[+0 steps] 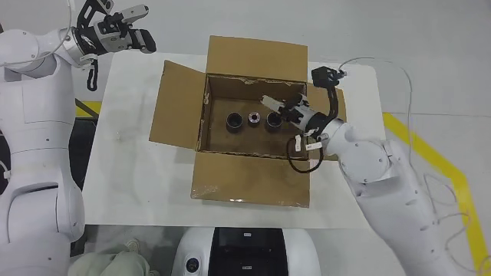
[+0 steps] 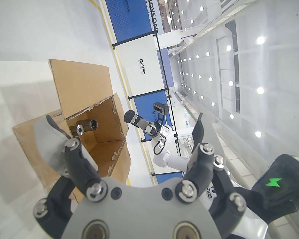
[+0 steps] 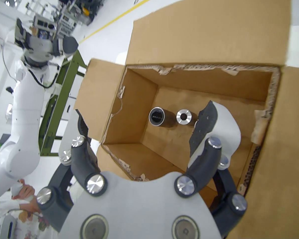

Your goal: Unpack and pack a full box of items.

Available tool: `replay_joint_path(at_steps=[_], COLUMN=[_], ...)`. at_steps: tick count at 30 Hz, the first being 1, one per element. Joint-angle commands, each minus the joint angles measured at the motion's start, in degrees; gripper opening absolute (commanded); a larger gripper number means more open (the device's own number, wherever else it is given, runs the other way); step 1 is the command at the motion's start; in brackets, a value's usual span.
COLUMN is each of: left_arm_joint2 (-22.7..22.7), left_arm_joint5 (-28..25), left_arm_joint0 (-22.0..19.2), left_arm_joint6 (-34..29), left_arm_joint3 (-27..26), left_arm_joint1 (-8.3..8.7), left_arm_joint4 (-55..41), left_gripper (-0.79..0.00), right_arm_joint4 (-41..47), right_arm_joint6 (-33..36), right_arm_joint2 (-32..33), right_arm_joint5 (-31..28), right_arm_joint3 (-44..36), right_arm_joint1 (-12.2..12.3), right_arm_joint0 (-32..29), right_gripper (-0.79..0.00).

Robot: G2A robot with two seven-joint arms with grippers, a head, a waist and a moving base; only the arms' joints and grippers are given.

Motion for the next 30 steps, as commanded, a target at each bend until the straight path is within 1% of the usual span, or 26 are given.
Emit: replay_joint_path(at_steps=[1, 7, 11, 27, 30], left_arm_joint2=[0.0, 0.0, 0.0, 0.0, 0.0], left_arm_joint5=[0.0, 0.0, 0.0, 0.0, 0.0], left_arm_joint0=[0.0, 0.0, 0.0, 0.0, 0.0], left_arm_joint6=[0.0, 0.0, 0.0, 0.0, 0.0], left_arm_joint3=[0.0, 0.0, 0.0, 0.0, 0.0], left_arm_joint1=[0.00, 0.00, 0.00, 0.00, 0.00], left_arm_joint4=[0.0, 0.0, 0.0, 0.0, 0.0], left_gripper=[0.000, 0.000, 0.000, 0.000, 0.000], right_arm_joint4=[-1.7, -5.5, -7.0, -7.0, -10.1], right_arm_joint6=[4.8, 13.6, 16.8, 16.8, 15.7], right_arm_joint2=[-2.0, -5.8, -7.3, -7.3, -7.7], right_arm_joint5=[0.1, 0.8, 1.5, 1.5, 0.4], right_arm_joint3=[1.2, 4.5, 6.1, 6.1, 5.9], right_arm_joint1=[-0.1, -0.3, -0.5, -0.5, -0.4], right_arm_joint0=[2.2, 6.4, 8.4, 8.4, 8.4], right_gripper=[0.000, 0.000, 0.000, 0.000, 0.000])
